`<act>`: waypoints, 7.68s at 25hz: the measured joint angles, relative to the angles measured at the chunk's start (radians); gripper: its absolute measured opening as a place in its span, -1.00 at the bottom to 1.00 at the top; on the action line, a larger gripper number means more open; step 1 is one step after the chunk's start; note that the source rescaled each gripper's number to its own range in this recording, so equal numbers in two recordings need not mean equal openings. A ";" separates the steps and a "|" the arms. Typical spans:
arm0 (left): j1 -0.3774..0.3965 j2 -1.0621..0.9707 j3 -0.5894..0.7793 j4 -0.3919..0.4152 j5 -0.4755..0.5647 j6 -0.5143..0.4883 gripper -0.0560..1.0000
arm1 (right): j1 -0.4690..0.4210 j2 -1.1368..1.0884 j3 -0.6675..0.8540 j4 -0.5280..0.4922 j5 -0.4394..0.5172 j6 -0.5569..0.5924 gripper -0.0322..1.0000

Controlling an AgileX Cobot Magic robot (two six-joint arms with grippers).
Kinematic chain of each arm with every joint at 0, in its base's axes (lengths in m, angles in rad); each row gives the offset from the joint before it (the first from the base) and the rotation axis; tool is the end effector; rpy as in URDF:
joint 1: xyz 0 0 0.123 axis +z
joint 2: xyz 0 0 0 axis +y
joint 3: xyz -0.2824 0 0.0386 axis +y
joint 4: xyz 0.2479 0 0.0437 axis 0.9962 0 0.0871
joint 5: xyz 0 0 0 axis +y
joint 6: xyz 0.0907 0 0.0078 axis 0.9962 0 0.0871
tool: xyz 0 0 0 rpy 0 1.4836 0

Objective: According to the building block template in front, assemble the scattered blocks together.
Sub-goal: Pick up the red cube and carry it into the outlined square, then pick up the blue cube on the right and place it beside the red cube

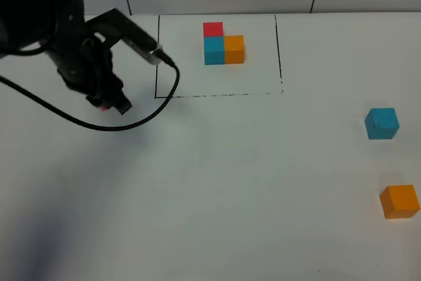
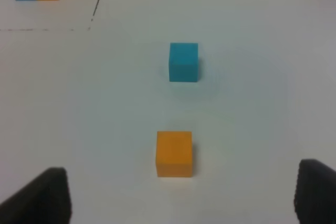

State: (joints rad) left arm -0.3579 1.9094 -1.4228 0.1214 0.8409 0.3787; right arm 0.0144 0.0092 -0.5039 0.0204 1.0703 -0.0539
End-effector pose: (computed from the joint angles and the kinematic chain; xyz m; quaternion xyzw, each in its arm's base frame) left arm 0.3770 -0.1322 0.2136 0.3848 0.9069 0.0530 0.1637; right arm -0.0043 0.0016 0.2775 -0.0297 0.8565 0.0000 0.5152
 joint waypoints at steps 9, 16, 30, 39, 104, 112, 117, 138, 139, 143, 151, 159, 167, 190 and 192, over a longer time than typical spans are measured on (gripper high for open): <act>-0.139 0.323 -0.533 -0.016 0.338 0.445 -0.88 | 0.000 0.000 0.000 0.000 0.000 0.000 0.48; -0.236 0.489 -0.725 -0.094 0.351 0.611 -0.88 | 0.000 0.000 0.000 0.000 0.000 0.000 0.48; -0.275 0.608 -0.748 -0.164 0.314 0.638 -0.88 | 0.000 0.000 0.000 0.000 0.000 0.000 0.48; -0.275 0.617 -0.750 -0.165 0.307 0.584 -0.88 | 0.000 0.000 0.000 0.000 0.000 0.000 0.48; 0.414 -0.503 0.299 -0.161 0.017 -0.026 0.96 | 0.000 0.000 0.000 0.000 0.000 0.000 0.48; 0.414 -0.964 0.572 -0.113 -0.002 -0.179 0.94 | 0.000 0.000 0.000 0.000 0.000 0.000 0.48; 0.412 -1.235 0.716 -0.104 -0.002 -0.226 0.94 | 0.000 0.000 0.000 0.000 0.000 0.000 0.48; 0.363 -1.833 0.914 -0.146 0.203 -0.239 0.80 | 0.000 0.000 0.000 0.000 0.000 0.000 0.48; 0.362 -1.839 0.917 -0.146 0.208 -0.239 0.79 | 0.000 0.000 0.000 0.000 0.000 0.000 0.48; 0.362 -1.863 0.917 -0.146 0.215 -0.239 0.77 | 0.000 0.000 0.000 0.000 0.000 0.000 0.48; 0.343 -1.915 0.917 -0.153 0.217 -0.258 0.68 | 0.000 0.000 0.000 0.000 0.000 0.000 0.48; 0.322 -1.915 0.917 -0.155 0.220 -0.271 0.59 | 0.000 0.000 0.000 0.000 0.000 0.000 0.48; 0.322 -1.915 0.917 -0.156 0.220 -0.271 0.43 | 0.000 0.000 0.000 0.000 0.000 0.000 0.48; 0.322 -1.915 0.917 -0.157 0.220 -0.272 0.40 | 0.000 0.000 0.000 0.000 0.000 0.000 0.48; 0.322 -1.915 0.917 -0.157 0.220 -0.272 0.40 | 0.000 0.000 0.000 0.000 0.000 0.000 0.48</act>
State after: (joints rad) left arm -0.0362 -0.0053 -0.5058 -0.0353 1.0608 0.1063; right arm 0.0144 0.0092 -0.5039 0.0204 1.0703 -0.0537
